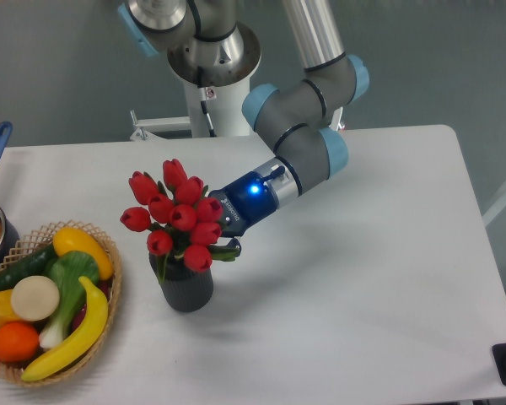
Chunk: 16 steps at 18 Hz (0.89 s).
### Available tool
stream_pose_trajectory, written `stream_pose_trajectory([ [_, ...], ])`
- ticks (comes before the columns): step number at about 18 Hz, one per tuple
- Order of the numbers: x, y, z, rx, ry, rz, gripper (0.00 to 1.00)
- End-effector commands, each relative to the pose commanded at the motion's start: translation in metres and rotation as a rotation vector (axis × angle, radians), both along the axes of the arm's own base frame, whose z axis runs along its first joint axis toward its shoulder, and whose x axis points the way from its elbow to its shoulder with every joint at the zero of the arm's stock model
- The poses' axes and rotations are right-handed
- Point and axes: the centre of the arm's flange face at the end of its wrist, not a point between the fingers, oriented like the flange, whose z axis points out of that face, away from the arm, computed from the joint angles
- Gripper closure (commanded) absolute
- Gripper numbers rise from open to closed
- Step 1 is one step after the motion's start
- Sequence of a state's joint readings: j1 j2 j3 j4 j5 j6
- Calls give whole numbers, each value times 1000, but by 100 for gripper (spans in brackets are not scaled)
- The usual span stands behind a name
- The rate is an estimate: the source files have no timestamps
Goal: Insert the flowers into the vase
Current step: 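Push the tulip stems deeper into the vase, then open the gripper to release the tulip stems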
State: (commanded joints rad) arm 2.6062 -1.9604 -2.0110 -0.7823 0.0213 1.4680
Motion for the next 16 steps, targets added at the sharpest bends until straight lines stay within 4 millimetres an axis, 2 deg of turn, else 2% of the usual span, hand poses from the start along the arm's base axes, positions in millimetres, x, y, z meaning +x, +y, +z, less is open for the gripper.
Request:
stream_pose_trajectory([
  [8, 0, 0, -1, -8, 8, -1, 76],
  [9, 0, 0, -3, -7, 6, -1, 69],
  [11, 0, 0, -3, -6, 9, -1, 68],
  [12, -1, 0, -3, -4, 11, 1, 62],
  [16, -1, 0, -3, -4, 11, 1, 58],
])
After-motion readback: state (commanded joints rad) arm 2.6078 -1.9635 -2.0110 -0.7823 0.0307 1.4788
